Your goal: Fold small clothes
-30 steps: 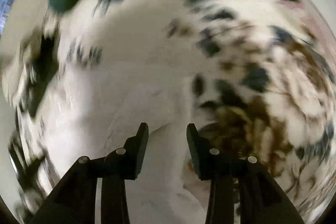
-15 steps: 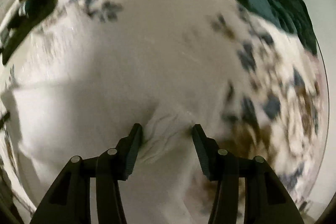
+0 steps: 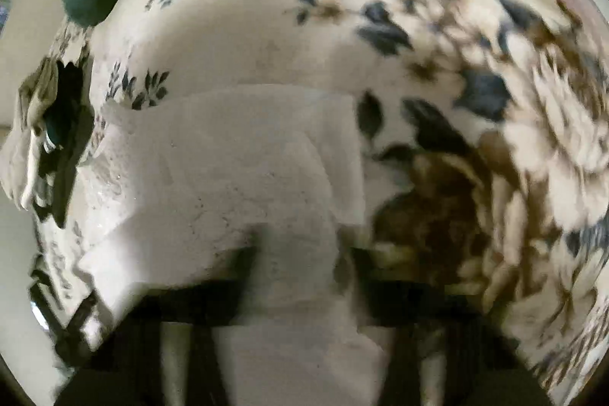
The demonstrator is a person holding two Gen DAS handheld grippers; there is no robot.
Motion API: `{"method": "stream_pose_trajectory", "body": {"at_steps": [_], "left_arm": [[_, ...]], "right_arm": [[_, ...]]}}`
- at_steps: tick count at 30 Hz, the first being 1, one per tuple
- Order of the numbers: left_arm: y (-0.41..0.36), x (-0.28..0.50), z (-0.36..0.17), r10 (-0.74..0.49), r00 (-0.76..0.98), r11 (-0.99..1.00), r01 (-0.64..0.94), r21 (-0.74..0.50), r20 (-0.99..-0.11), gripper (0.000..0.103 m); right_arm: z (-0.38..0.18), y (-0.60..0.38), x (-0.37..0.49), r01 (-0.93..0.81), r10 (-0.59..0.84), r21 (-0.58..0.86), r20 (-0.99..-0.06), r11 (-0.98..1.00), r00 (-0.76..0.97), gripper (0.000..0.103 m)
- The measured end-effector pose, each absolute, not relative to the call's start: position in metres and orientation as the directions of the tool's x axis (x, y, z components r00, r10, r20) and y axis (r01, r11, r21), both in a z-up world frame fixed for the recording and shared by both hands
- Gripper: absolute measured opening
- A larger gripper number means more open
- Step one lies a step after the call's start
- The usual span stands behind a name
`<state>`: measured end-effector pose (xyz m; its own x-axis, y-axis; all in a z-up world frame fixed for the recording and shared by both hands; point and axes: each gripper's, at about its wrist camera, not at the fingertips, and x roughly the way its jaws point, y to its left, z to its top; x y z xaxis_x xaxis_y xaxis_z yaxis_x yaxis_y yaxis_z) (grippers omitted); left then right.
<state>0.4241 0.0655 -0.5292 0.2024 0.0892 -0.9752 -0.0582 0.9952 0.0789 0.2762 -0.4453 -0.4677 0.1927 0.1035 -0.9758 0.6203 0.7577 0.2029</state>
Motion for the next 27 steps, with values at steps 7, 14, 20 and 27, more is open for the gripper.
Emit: {"method": "stream_pose_trajectory", "body": {"at_steps": [7, 14, 20, 27], "left_arm": [[0.066, 0.408, -0.500, 0.086, 0.272, 0.996, -0.050, 0.075, -0.958, 0.093], [0.023, 0.369, -0.460, 0.070, 0.322, 0.997, -0.002, 0.073, -0.944, 0.096], [-0.022, 0.323, -0.428, 0.090, 0.322, 0.995, 0.006, 0.097, -0.942, 0.096], [-0.096, 0.232, -0.398, 0.166, 0.256, 0.985, -0.081, 0.150, -0.952, 0.096]], "right_arm": [[-0.453, -0.422, 0.297, 0.524, -0.044, -0.003, -0.997, 0.851, 0.065, 0.055], [-0.409, -0.370, 0.300, 0.370, -0.208, -0.167, -0.975, 0.914, 0.074, 0.103], [-0.395, -0.345, 0.288, 0.268, -0.226, -0.190, -0.968, 0.944, 0.111, 0.103], [-0.379, -0.388, 0.254, 0.187, 0.077, 0.101, -0.988, 0.977, 0.131, 0.103]]}}
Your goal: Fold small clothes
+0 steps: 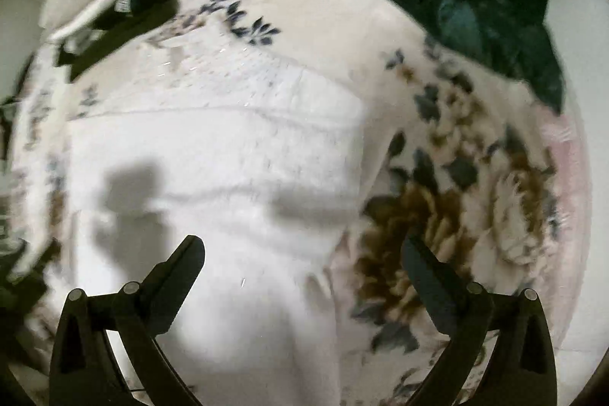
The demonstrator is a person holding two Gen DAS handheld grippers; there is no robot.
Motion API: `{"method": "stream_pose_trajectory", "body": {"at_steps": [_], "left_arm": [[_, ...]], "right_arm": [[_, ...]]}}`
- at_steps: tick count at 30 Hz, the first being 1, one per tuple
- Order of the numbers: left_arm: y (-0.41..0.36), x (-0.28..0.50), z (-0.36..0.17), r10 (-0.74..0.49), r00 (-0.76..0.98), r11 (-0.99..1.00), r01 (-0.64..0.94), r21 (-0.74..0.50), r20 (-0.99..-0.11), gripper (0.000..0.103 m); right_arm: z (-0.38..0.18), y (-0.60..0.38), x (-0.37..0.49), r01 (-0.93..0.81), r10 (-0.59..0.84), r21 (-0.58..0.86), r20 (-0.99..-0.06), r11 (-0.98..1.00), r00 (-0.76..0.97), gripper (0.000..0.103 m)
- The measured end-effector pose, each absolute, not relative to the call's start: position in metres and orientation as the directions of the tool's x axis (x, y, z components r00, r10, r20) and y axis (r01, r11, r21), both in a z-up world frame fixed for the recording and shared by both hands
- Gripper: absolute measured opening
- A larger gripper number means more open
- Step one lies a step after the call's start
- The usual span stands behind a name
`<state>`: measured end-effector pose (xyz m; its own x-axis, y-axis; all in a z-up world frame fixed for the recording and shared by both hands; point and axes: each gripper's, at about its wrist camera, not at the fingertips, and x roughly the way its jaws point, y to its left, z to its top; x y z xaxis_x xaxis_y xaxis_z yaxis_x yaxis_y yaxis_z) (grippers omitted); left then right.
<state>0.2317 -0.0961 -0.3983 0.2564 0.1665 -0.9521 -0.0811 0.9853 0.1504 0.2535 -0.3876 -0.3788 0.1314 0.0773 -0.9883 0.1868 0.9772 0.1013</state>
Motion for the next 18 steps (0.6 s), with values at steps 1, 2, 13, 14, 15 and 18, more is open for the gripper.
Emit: {"method": "stream_pose_trajectory", "body": {"at_steps": [1, 2, 13, 14, 15, 18], "left_arm": [[-0.109, 0.216, -0.398, 0.162, 0.241, 0.985, -0.094, 0.143, -0.957, 0.096], [-0.119, 0.205, -0.398, 0.153, 0.225, 0.986, -0.096, 0.135, -0.962, 0.096], [-0.277, 0.087, -0.497, -0.065, -0.052, 0.995, 0.070, -0.069, -0.997, 0.096], [-0.285, 0.084, -0.505, -0.064, -0.055, 0.994, 0.089, -0.069, -0.996, 0.096], [-0.292, 0.082, -0.513, -0.060, -0.059, 0.992, 0.103, -0.066, -0.996, 0.096], [-0.305, 0.078, -0.531, -0.048, -0.058, 0.990, 0.128, -0.055, -0.997, 0.096]], "right_arm": [[-0.377, -0.399, 0.248, 0.188, 0.130, 0.152, -0.984, 0.970, 0.123, 0.103], [-0.376, -0.417, 0.239, 0.192, 0.201, 0.218, -0.974, 0.957, 0.105, 0.103], [-0.412, -0.593, 0.211, 0.287, 0.459, 0.455, -0.887, 0.843, 0.056, 0.040], [-0.422, -0.602, 0.219, 0.299, 0.483, 0.478, -0.874, 0.826, 0.063, 0.040], [-0.431, -0.608, 0.227, 0.314, 0.509, 0.503, -0.858, 0.805, 0.067, 0.040], [-0.466, -0.616, 0.255, 0.375, 0.582, 0.558, -0.811, 0.740, 0.058, 0.054]]}}
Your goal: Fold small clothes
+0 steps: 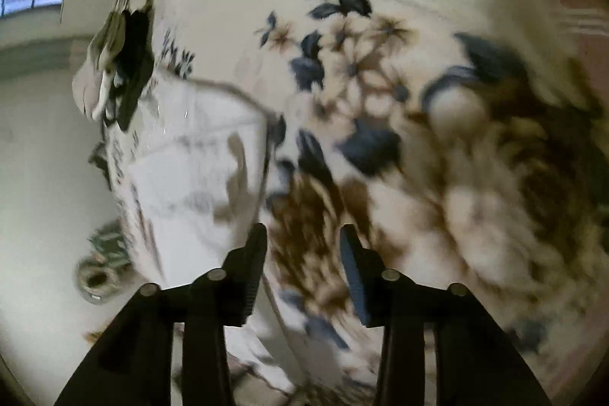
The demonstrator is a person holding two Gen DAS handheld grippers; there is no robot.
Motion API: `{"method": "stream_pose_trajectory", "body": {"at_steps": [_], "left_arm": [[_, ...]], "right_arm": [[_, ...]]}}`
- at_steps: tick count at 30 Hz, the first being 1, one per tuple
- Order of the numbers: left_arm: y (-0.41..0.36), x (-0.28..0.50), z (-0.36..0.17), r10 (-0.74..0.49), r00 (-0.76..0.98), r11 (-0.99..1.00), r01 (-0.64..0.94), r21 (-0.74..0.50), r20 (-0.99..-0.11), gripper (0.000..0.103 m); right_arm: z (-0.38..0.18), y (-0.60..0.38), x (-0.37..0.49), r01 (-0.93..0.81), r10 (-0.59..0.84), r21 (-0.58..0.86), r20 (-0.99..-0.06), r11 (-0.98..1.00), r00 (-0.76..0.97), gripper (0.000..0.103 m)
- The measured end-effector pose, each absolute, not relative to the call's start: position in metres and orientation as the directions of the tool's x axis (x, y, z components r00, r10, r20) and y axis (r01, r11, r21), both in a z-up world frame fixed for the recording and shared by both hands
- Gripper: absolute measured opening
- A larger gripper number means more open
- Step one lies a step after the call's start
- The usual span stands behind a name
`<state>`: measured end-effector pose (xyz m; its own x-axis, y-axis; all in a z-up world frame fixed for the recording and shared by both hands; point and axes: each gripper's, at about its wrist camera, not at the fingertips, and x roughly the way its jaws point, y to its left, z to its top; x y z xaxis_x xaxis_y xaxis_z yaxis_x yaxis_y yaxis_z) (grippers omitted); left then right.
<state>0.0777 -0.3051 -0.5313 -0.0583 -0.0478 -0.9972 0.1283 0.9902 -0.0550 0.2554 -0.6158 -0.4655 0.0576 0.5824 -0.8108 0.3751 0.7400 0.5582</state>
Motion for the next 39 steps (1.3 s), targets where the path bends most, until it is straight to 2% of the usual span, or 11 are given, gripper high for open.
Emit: {"method": "stream_pose_trajectory", "body": {"at_steps": [3, 4, 6, 8, 10, 11, 12, 22, 28, 33, 39], "left_arm": [[-0.309, 0.075, -0.549, -0.020, -0.057, 0.986, 0.163, -0.029, -0.998, 0.095], [-0.307, 0.074, -0.552, -0.025, -0.035, 0.986, 0.166, -0.030, -0.999, 0.085], [-0.302, 0.073, -0.554, -0.026, -0.012, 0.985, 0.170, -0.028, -1.000, 0.030], [-0.289, 0.073, -0.549, -0.036, 0.008, 0.989, 0.145, -0.035, -0.999, 0.009], [-0.269, 0.074, -0.541, -0.084, 0.018, 0.994, 0.078, -0.082, -0.996, 0.007], [-0.258, 0.074, -0.535, -0.100, 0.029, 0.994, 0.044, -0.098, -0.995, 0.007], [-0.244, 0.074, -0.528, -0.118, 0.044, 0.993, 0.010, -0.118, -0.992, 0.007], [-0.155, 0.072, -0.442, -0.159, 0.225, 0.972, -0.134, -0.193, -0.961, 0.007], [-0.093, 0.081, -0.438, -0.206, 0.281, 0.933, -0.233, -0.274, -0.937, 0.007], [-0.011, 0.087, -0.465, -0.272, 0.272, 0.882, -0.314, -0.352, -0.923, 0.007], [0.079, 0.102, -0.505, -0.330, 0.265, 0.818, -0.399, -0.415, -0.906, 0.007]], "right_arm": [[-0.502, -0.608, 0.287, 0.408, 0.626, 0.581, -0.779, 0.704, 0.029, 0.064], [-0.514, -0.601, 0.299, 0.406, 0.641, 0.590, -0.768, 0.698, 0.014, 0.064], [-0.532, -0.589, 0.316, 0.413, 0.651, 0.591, -0.759, 0.693, -0.006, 0.064], [-0.544, -0.575, 0.329, 0.412, 0.669, 0.606, -0.744, 0.680, -0.010, 0.064], [-0.546, -0.563, 0.336, 0.404, 0.688, 0.632, -0.726, 0.662, 0.009, 0.059], [-0.544, -0.557, 0.339, 0.393, 0.699, 0.647, -0.715, 0.654, 0.014, 0.026], [-0.542, -0.554, 0.340, 0.391, 0.694, 0.641, -0.720, 0.661, 0.008, 0.008], [-0.421, -0.507, 0.363, 0.242, 0.638, 0.640, -0.764, 0.730, 0.098, 0.007], [-0.357, -0.408, 0.394, 0.091, 0.611, 0.616, -0.787, 0.782, 0.083, 0.007], [-0.352, -0.291, 0.428, 0.013, 0.547, 0.548, -0.836, 0.836, 0.047, 0.007], [-0.401, -0.137, 0.468, -0.076, 0.409, 0.409, -0.912, 0.909, -0.014, 0.007]]}}
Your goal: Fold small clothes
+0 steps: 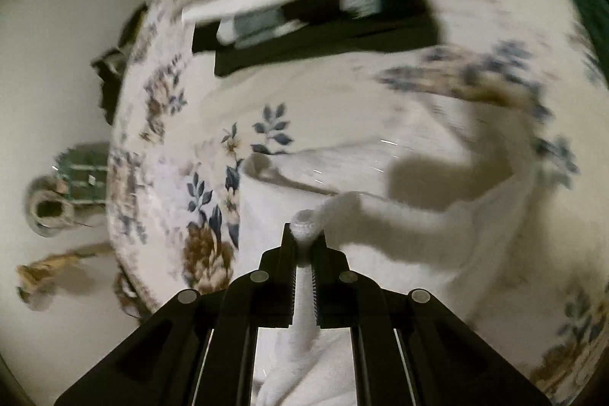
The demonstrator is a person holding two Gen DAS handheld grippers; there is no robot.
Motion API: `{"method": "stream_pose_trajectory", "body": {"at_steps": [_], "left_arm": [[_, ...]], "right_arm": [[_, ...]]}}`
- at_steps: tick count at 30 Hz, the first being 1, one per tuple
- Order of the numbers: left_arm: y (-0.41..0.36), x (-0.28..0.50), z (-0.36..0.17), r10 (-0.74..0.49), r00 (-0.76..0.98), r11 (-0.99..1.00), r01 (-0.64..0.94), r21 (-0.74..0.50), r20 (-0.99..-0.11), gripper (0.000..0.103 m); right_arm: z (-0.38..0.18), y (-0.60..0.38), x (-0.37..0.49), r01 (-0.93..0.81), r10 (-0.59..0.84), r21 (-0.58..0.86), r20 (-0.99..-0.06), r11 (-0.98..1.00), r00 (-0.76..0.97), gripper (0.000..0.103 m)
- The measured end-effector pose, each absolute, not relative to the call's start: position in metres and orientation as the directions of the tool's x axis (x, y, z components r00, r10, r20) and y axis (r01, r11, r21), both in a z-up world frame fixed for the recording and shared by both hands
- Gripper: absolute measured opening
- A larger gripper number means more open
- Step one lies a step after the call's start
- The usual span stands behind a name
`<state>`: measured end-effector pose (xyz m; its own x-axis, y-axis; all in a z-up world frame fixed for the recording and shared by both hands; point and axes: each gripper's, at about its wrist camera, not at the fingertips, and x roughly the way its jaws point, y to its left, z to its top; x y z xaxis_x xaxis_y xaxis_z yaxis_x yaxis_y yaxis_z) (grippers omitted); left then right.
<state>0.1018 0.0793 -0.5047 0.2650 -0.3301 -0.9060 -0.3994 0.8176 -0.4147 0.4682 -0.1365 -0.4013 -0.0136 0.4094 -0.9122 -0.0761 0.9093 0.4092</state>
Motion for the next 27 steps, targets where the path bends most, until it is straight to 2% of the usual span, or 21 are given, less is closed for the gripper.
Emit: {"method": "stream_pose_trajectory", "body": {"at_steps": [5, 13, 16, 18, 19, 20, 21, 23, 27], "left_arm": [[0.140, 0.118, -0.531, -0.375, 0.257, 0.770, -0.448, -0.454, -0.891, 0.007], [0.183, 0.122, -0.545, -0.448, 0.234, 0.748, -0.432, -0.504, -0.863, 0.007], [0.189, 0.121, -0.550, -0.529, 0.223, 0.697, -0.436, -0.569, -0.819, 0.016], [0.198, 0.113, -0.551, -0.564, 0.230, 0.658, -0.454, -0.600, -0.793, 0.037], [0.202, 0.109, -0.549, -0.564, 0.232, 0.652, -0.463, -0.600, -0.792, 0.042], [0.207, 0.103, -0.547, -0.564, 0.230, 0.646, -0.476, -0.597, -0.793, 0.057], [0.211, 0.098, -0.543, -0.559, 0.229, 0.646, -0.483, -0.592, -0.797, 0.064], [0.212, 0.091, -0.540, -0.565, 0.223, 0.646, -0.479, -0.594, -0.794, 0.064], [0.211, 0.091, -0.549, -0.534, 0.126, 0.694, -0.500, -0.518, -0.836, 0.064]], "right_arm": [[-0.444, -0.049, 0.489, -0.114, 0.298, 0.300, -0.954, 0.947, -0.033, 0.007], [-0.488, 0.002, 0.505, -0.101, 0.199, 0.203, -0.979, 0.974, -0.050, 0.007], [-0.499, 0.012, 0.506, -0.127, 0.154, 0.159, -0.987, 0.979, -0.048, 0.007], [-0.504, 0.018, 0.503, -0.142, 0.143, 0.151, -0.988, 0.978, -0.066, 0.014], [-0.504, 0.018, 0.502, -0.141, 0.156, 0.167, -0.984, 0.976, -0.086, 0.018], [-0.500, 0.017, 0.500, -0.142, 0.192, 0.205, -0.976, 0.968, -0.101, 0.031], [-0.495, 0.016, 0.497, -0.143, 0.217, 0.230, -0.971, 0.963, -0.102, 0.049], [-0.478, 0.008, 0.486, -0.154, 0.256, 0.268, -0.962, 0.951, -0.091, 0.058], [-0.450, -0.008, 0.454, -0.198, 0.269, 0.274, -0.962, 0.941, -0.051, 0.059]]}}
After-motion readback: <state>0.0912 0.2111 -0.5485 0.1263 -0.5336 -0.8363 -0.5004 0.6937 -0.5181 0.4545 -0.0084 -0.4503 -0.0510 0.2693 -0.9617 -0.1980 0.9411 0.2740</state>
